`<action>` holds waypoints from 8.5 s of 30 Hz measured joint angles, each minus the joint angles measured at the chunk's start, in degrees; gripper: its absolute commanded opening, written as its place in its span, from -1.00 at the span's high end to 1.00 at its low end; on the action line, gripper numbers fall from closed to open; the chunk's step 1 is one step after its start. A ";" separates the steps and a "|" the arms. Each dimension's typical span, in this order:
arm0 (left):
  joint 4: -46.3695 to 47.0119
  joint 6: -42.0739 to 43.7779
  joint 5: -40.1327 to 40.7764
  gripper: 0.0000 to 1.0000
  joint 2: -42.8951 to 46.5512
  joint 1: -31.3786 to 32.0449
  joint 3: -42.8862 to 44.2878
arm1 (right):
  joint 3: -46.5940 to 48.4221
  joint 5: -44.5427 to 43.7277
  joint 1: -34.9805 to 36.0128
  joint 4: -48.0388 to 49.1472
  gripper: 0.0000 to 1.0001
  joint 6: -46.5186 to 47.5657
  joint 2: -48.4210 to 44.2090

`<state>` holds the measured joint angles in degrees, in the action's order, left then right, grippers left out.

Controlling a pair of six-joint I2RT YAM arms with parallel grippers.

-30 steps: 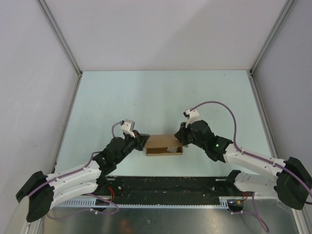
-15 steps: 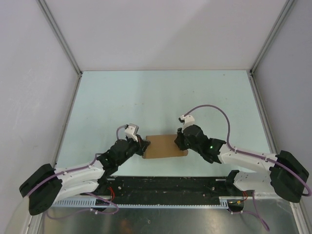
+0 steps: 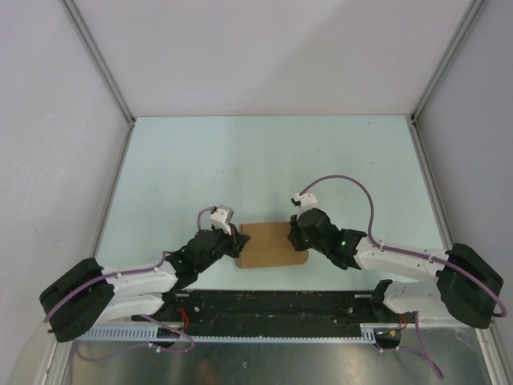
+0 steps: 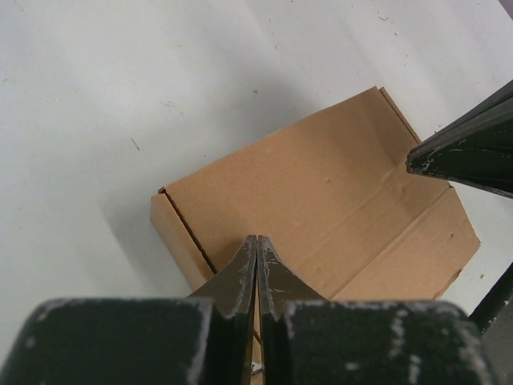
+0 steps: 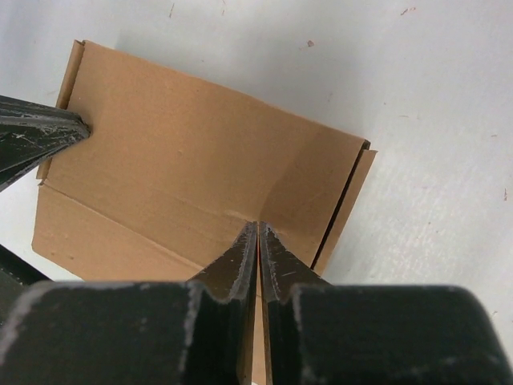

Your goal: Fold the paper box

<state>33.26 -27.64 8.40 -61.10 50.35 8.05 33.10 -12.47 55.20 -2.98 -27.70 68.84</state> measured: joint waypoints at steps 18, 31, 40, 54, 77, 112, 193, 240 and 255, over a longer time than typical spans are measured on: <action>-2.14 3.58 -0.11 0.92 6.97 0.87 2.97 | -0.55 -10.86 4.28 -8.57 0.13 -6.05 -10.08; -1.66 9.01 -1.70 0.98 -13.77 2.80 11.98 | -6.03 -17.77 12.15 -15.06 -0.16 -16.87 -12.09; -1.36 10.19 -1.57 0.99 -14.82 2.80 12.79 | -8.81 -17.42 12.22 -12.00 -0.32 -17.53 -15.89; -1.38 10.34 -1.55 1.00 -14.64 2.80 12.79 | -11.85 -11.58 9.14 -4.42 -0.34 -16.59 -15.28; -0.74 10.75 -1.53 1.00 -15.65 2.80 13.07 | -15.13 -0.96 5.05 4.22 -0.15 -14.60 -15.69; 0.52 11.17 -1.57 0.99 -17.38 2.80 13.84 | -15.43 -0.57 5.97 2.19 -0.23 -14.88 -18.29; -24.22 -9.53 16.96 -0.31 28.04 7.32 -5.35 | -12.61 6.01 -7.98 17.90 -0.40 -4.57 -3.04; -27.89 -17.27 16.72 0.18 27.04 17.42 -5.35 | -12.07 10.40 -9.09 22.77 -0.38 -4.17 2.23; -27.85 -16.76 15.34 -0.15 28.15 17.59 -5.35 | -12.07 10.45 -9.09 22.77 -0.38 -4.17 2.23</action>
<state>5.41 -44.40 23.75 -32.95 67.94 2.70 21.04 -2.02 46.11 19.79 -31.88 71.07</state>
